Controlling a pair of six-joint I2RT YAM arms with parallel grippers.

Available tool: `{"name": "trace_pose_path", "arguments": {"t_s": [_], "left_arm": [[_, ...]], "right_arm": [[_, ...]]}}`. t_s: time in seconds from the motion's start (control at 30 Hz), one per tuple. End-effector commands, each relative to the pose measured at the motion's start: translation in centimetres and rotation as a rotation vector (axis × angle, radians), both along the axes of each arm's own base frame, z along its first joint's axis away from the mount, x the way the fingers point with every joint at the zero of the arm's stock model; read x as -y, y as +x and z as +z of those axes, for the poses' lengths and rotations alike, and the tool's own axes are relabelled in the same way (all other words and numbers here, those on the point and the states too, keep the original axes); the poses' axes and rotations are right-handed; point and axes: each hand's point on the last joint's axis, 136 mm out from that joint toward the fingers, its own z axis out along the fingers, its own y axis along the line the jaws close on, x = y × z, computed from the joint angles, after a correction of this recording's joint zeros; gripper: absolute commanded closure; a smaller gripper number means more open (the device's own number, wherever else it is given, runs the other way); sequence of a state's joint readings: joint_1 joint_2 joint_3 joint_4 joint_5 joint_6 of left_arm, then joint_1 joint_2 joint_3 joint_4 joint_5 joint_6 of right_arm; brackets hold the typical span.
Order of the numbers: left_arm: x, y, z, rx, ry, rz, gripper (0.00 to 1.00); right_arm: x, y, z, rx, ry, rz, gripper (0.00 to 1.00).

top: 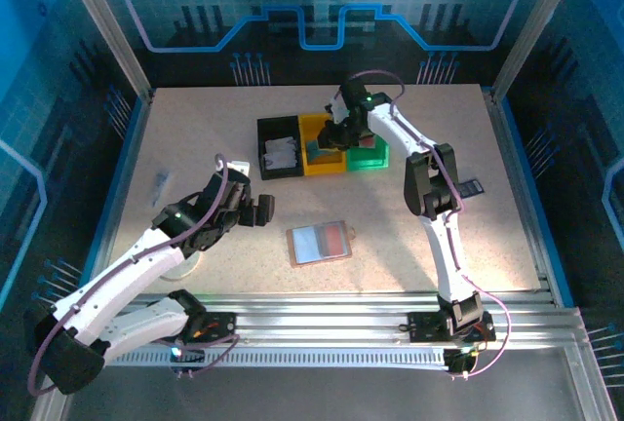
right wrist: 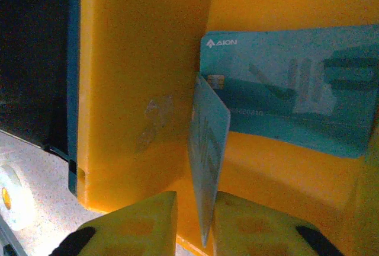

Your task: Take the credit cards out of the card holder

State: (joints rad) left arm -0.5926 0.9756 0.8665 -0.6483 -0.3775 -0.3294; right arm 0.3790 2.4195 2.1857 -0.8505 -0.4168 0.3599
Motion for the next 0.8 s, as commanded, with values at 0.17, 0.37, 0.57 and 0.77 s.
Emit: {"name": "trace_pose_path", "arguments": {"t_s": [0.17, 0.37, 0.57, 0.77], "left_arm": [[-0.2, 0.0, -0.3, 0.000, 0.016, -0.012, 0.01], [-0.2, -0.1, -0.1, 0.007, 0.009, -0.010, 0.01], [-0.3, -0.2, -0.1, 0.009, 0.006, -0.011, 0.01], [-0.3, -0.2, 0.1, 0.012, 0.003, -0.012, 0.01]], "right_arm": [[1.0, 0.5, 2.3, 0.043, -0.041, 0.000, 0.70], [1.5, 1.1, 5.0, 0.096, -0.053, 0.000, 0.64], [2.2, 1.0, 8.9, 0.154, -0.047, -0.013, 0.62], [2.3, -1.8, 15.3, 0.293, -0.023, -0.018, 0.55]]}}
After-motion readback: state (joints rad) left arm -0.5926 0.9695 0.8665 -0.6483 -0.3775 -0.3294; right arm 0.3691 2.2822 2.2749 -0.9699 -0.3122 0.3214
